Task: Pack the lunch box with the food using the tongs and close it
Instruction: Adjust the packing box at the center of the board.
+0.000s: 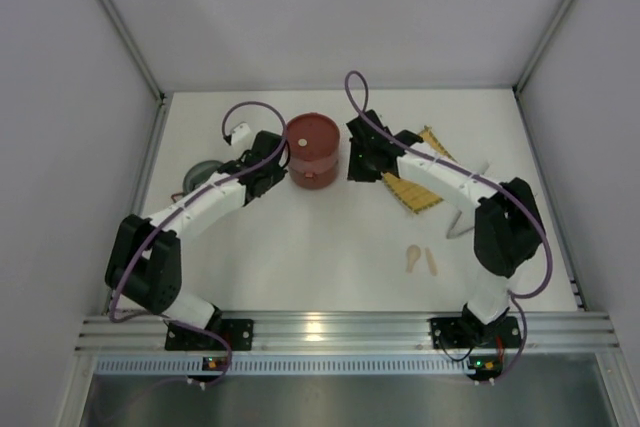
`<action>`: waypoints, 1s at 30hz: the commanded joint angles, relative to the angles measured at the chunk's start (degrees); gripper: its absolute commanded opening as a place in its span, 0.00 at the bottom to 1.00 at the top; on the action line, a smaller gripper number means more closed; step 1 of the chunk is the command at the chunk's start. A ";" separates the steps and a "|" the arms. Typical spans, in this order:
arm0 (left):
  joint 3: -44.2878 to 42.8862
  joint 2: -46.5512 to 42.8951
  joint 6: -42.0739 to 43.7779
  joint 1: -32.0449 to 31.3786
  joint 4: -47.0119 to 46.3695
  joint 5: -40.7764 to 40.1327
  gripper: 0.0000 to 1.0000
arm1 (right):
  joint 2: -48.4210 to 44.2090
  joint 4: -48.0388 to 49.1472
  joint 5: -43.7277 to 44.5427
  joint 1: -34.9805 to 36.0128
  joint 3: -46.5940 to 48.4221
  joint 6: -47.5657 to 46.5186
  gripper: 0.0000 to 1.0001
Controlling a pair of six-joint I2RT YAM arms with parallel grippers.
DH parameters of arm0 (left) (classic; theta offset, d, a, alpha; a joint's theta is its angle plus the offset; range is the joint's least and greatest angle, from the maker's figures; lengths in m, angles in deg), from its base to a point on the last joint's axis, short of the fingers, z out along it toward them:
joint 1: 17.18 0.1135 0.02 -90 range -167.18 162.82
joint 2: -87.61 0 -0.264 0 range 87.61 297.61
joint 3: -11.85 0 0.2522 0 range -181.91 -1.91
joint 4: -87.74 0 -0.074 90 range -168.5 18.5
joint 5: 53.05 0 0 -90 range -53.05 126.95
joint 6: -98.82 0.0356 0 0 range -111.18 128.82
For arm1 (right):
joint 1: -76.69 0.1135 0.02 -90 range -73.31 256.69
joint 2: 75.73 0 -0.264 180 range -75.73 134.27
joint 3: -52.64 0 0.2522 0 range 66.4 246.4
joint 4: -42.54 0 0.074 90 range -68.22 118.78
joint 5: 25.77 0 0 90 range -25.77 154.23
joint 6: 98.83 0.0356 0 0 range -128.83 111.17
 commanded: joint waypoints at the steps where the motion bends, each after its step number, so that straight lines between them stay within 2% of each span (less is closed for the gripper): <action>1: 0.65 -4.81 0.57 0.08 4.62 -5.39 0.22 | -8.96 -1.91 2.57 -0.49 -2.00 -2.44 0.23; 3: 1.44 -7.26 1.01 0.26 5.15 -6.45 0.24 | -12.90 -3.40 3.63 -1.10 -4.27 -2.97 0.25; 7: 1.89 -11.49 2.94 0.96 6.56 -6.81 0.33 | -19.60 -6.13 4.16 -2.51 -9.90 -4.29 0.28; 11: 1.89 -15.97 5.23 1.14 6.73 -3.04 0.43 | -25.66 -9.29 5.65 -3.74 -17.54 -4.38 0.30; 15: 0.92 -19.92 8.22 1.05 7.26 2.33 0.45 | -34.35 -11.05 6.35 -5.32 -27.90 -2.27 0.33; 18: 0.83 -22.38 9.80 1.05 7.44 6.37 0.44 | -38.75 -13.51 7.76 -5.94 -32.05 0.01 0.34; 23: 1.71 -24.85 10.51 1.05 6.12 11.29 0.44 | -42.81 -15.62 7.06 -5.86 -36.89 3.71 0.34; 30: 3.47 -26.96 11.21 1.05 4.80 13.06 0.45 | -45.01 -18.17 8.55 -6.03 -43.57 5.55 0.36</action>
